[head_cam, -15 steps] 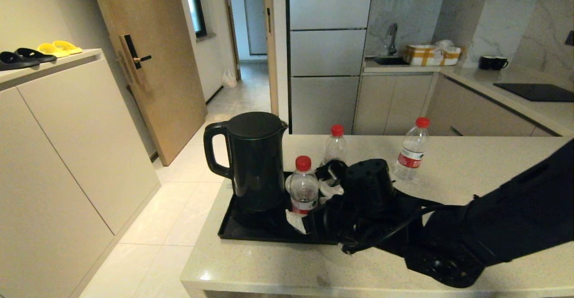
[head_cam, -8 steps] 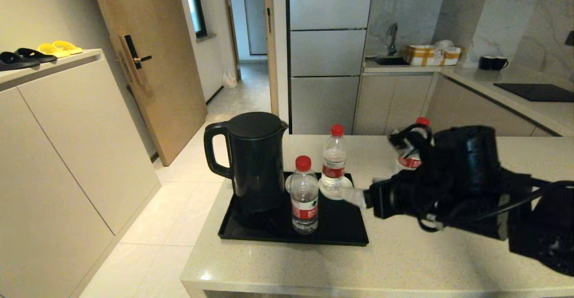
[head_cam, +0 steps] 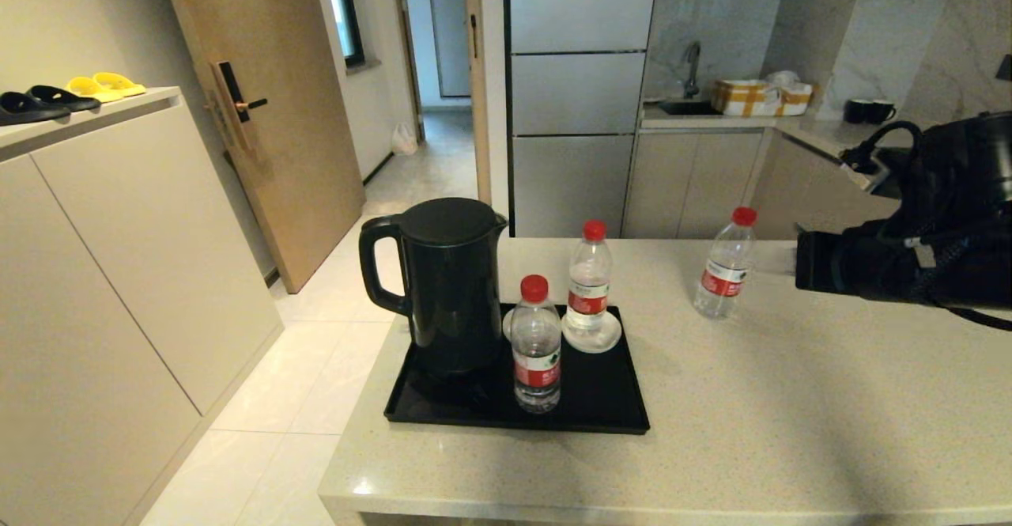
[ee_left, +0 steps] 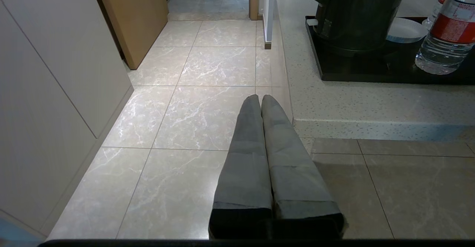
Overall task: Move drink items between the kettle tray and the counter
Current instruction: Return the bottled water to its original position
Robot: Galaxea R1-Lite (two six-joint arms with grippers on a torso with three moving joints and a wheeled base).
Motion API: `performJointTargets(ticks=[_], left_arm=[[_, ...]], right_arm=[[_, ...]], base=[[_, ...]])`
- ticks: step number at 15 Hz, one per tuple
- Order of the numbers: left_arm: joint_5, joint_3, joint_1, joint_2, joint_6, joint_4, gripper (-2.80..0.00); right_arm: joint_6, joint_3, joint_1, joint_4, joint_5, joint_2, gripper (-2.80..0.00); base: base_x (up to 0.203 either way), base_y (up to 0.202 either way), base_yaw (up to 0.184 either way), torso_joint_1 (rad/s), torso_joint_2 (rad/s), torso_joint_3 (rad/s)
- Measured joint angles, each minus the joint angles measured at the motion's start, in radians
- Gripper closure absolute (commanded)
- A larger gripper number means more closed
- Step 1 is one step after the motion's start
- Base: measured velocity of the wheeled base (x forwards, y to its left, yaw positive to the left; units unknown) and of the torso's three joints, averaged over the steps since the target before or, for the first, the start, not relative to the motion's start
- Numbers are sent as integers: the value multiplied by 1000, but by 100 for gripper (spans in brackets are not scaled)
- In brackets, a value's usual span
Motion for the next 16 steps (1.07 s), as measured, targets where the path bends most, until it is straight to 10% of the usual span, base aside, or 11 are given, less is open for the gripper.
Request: performJointTargets(ticks=[5,13,14,16], left_arm=[[0,0,0,0,0,0,0],[0,0,0,0,0,0,0],[0,0,0,0,0,1,0],[0,0,0,0,0,1,0]], right_arm=[[42,-47,-55,-12,-34,115,0],[-24,104,-136,-626,-14,336,0],[-25,108,-136,-626,-13,342,-280],[-28,115,-136,-628,-13,345,-280]], base=[[0,0,0,0,0,0],[0,0,0,0,0,0],[0,0,0,0,0,0],[0,0,0,0,0,0]])
